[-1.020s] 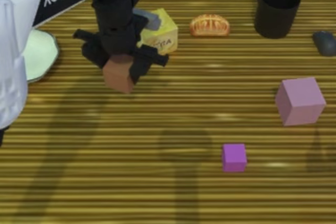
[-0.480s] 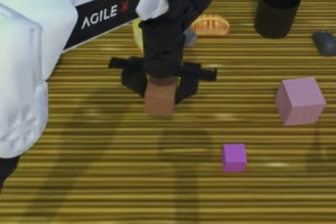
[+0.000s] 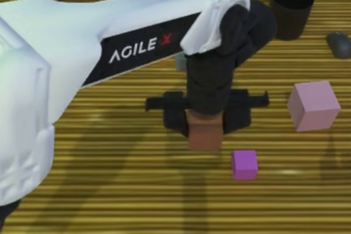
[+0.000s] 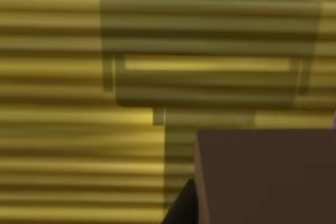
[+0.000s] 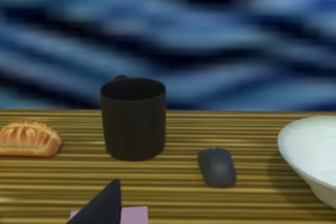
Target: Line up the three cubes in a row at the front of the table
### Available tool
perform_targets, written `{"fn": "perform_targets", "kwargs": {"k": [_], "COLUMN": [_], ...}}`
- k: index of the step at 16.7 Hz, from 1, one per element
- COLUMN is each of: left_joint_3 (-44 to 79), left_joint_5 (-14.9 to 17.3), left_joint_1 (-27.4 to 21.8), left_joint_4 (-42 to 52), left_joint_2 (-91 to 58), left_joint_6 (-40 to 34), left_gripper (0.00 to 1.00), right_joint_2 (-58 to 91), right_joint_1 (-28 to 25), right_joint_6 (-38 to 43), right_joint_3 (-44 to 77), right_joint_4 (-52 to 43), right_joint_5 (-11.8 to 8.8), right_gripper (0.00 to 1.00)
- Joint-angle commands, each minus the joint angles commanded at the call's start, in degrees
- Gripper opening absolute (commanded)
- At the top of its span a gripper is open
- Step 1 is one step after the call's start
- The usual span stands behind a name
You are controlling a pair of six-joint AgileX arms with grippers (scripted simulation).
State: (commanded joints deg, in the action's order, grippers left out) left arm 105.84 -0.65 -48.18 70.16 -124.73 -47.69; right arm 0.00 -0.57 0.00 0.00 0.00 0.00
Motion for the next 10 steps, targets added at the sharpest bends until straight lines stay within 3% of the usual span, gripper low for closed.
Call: {"fn": "perform_targets", "kwargs": {"k": [6,10], "left_joint_3": [-0.73,-6.44], "left_joint_5": [0.00,-0.01], "left_joint_1": [0.12,0.14], "left_joint_4": [-0.98,-8.72], "left_joint_2": [-0.33,-1.94], "left_joint_6": [0.02,-0.10], "left_gripper": [0.00,0.00], "right_joint_2": [0.00,0.00], "right_joint_1": [0.00,0.00], "right_joint_6": [0.00,0.00], "right_joint_3": [0.00,0.00], "right_joint_4": [0.00,0.00], "right_joint_5": [0.00,0.00], "right_gripper": [1.00,1.00]}}
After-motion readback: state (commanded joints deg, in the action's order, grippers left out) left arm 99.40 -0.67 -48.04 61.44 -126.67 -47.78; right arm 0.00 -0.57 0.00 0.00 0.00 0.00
